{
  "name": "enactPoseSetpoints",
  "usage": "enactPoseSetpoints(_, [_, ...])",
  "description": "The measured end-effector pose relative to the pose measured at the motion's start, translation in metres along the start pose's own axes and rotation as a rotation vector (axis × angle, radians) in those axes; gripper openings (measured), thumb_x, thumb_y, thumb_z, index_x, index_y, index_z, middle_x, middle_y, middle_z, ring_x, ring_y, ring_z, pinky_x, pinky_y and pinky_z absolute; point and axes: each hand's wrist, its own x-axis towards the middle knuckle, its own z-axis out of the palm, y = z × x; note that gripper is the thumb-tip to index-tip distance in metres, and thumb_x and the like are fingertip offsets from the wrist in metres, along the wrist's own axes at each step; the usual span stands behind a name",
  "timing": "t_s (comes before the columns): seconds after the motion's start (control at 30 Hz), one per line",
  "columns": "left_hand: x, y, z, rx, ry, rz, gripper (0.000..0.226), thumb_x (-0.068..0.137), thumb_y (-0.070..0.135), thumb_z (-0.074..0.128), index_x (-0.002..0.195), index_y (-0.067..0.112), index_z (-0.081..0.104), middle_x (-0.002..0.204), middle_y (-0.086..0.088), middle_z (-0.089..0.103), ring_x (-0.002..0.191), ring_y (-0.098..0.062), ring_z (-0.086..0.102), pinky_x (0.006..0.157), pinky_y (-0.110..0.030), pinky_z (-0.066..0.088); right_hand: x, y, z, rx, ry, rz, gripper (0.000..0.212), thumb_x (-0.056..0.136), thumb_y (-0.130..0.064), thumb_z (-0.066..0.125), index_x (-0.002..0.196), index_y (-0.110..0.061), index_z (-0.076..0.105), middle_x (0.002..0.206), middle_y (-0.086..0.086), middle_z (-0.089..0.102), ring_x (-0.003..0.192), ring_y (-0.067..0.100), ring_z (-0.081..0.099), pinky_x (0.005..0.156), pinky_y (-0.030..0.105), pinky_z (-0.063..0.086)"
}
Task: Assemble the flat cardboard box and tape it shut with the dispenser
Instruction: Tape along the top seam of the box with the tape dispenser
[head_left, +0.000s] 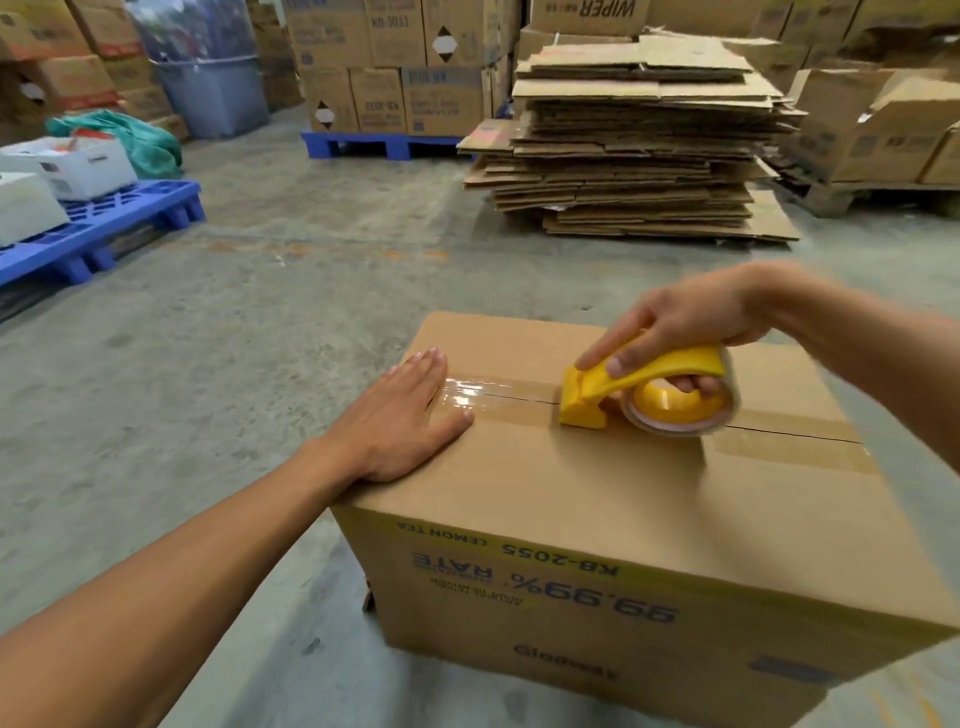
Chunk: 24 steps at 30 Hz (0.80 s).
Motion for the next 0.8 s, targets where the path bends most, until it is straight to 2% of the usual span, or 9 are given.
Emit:
enactPoseSetpoints(0.07, [0.001,-0.001,0.000,-0.004,-0.007,0.005,0.099,0.080,0.080,0.010,0.156,0.019,-0.005,0.164,0.005,-0.008,0.149,-0.005,-0.008,0.120,-0.026,-0.003,-0.024,0.023,-0.005,-0.020,0.043,0.030,0.039,0.084,-0.029,0.068,0.122,-0.036,0.067,0.095,0.003,0.077,0.061,0.020,0.066,0.048,0.031,0.056])
enactPoseSetpoints(0.17, [0.001,-0.002,0.001,0.012,-0.012,0.019,0.099,0.080,0.081,0.008,0.155,0.019,-0.008,0.164,0.005,-0.011,0.148,-0.003,-0.011,0.119,-0.026,-0.004,-0.038,0.037,-0.006,-0.026,0.106,0.032,0.037,0.080,-0.035,0.070,0.116,-0.041,0.071,0.108,-0.003,0.074,0.076,0.016,0.072,0.057,0.027,0.056])
enactPoseSetpoints(0.23, [0.003,0.000,0.001,0.019,-0.024,0.020,0.100,0.079,0.081,0.007,0.155,0.019,-0.008,0.163,0.004,-0.011,0.148,-0.004,-0.011,0.119,-0.026,-0.005,-0.036,0.037,-0.006,-0.024,0.106,0.030,0.036,0.082,-0.032,0.069,0.118,-0.038,0.070,0.103,-0.001,0.075,0.066,0.014,0.071,0.049,0.023,0.054])
enactPoseSetpoints(0.3, [0.004,0.003,-0.001,0.040,-0.048,0.004,0.102,0.078,0.083,0.005,0.155,0.017,-0.008,0.164,0.002,-0.012,0.148,-0.006,-0.011,0.119,-0.027,-0.006,-0.033,0.036,-0.006,-0.002,0.072,0.041,0.036,0.083,-0.031,0.069,0.119,-0.038,0.070,0.103,0.005,0.076,0.059,0.017,0.066,0.042,0.025,0.054])
enactPoseSetpoints(0.43, [0.007,0.028,-0.008,0.158,-0.060,-0.053,0.099,0.078,0.078,0.004,0.155,0.017,-0.011,0.163,-0.006,-0.014,0.150,-0.019,-0.014,0.120,-0.040,-0.009,-0.029,0.038,-0.008,0.014,0.048,0.038,0.036,0.084,-0.032,0.071,0.119,-0.039,0.070,0.110,0.015,0.072,0.059,0.020,0.063,0.042,0.027,0.055])
enactPoseSetpoints(0.57, [0.027,0.107,-0.004,0.180,0.028,0.168,0.087,0.092,0.063,0.027,0.155,0.015,-0.008,0.164,-0.006,-0.012,0.150,-0.022,-0.013,0.121,-0.045,-0.005,-0.029,0.039,-0.010,0.046,0.041,0.034,0.035,0.084,-0.030,0.072,0.118,-0.036,0.071,0.101,0.022,0.071,0.056,0.020,0.060,0.042,0.027,0.055])
enactPoseSetpoints(0.63, [0.040,0.148,0.004,0.097,0.037,0.246,0.083,0.094,0.050,0.036,0.155,0.011,-0.003,0.165,-0.009,-0.004,0.151,-0.022,-0.007,0.121,-0.044,-0.003,-0.029,0.041,-0.010,0.064,0.039,0.027,0.035,0.084,-0.030,0.072,0.118,-0.036,0.071,0.090,0.021,0.067,0.053,0.019,0.058,0.042,0.027,0.055])
enactPoseSetpoints(0.7, [0.046,0.174,0.014,-0.070,0.047,0.213,0.081,0.092,0.042,0.039,0.155,0.007,0.002,0.165,-0.011,0.005,0.151,-0.022,0.000,0.122,-0.039,0.000,-0.029,0.043,-0.010,0.067,0.046,0.022,0.035,0.084,-0.030,0.073,0.118,-0.035,0.071,0.088,0.020,0.066,0.053,0.020,0.057,0.043,0.027,0.055])
enactPoseSetpoints(0.8, [0.043,0.182,0.026,-0.190,0.095,0.163,0.082,0.092,0.045,0.040,0.155,0.008,0.001,0.164,-0.011,0.010,0.151,-0.022,0.008,0.121,-0.031,0.002,-0.030,0.047,-0.013,0.079,0.039,0.027,0.037,0.083,-0.032,0.072,0.120,-0.036,0.070,0.089,0.019,0.067,0.054,0.019,0.058,0.044,0.026,0.055])
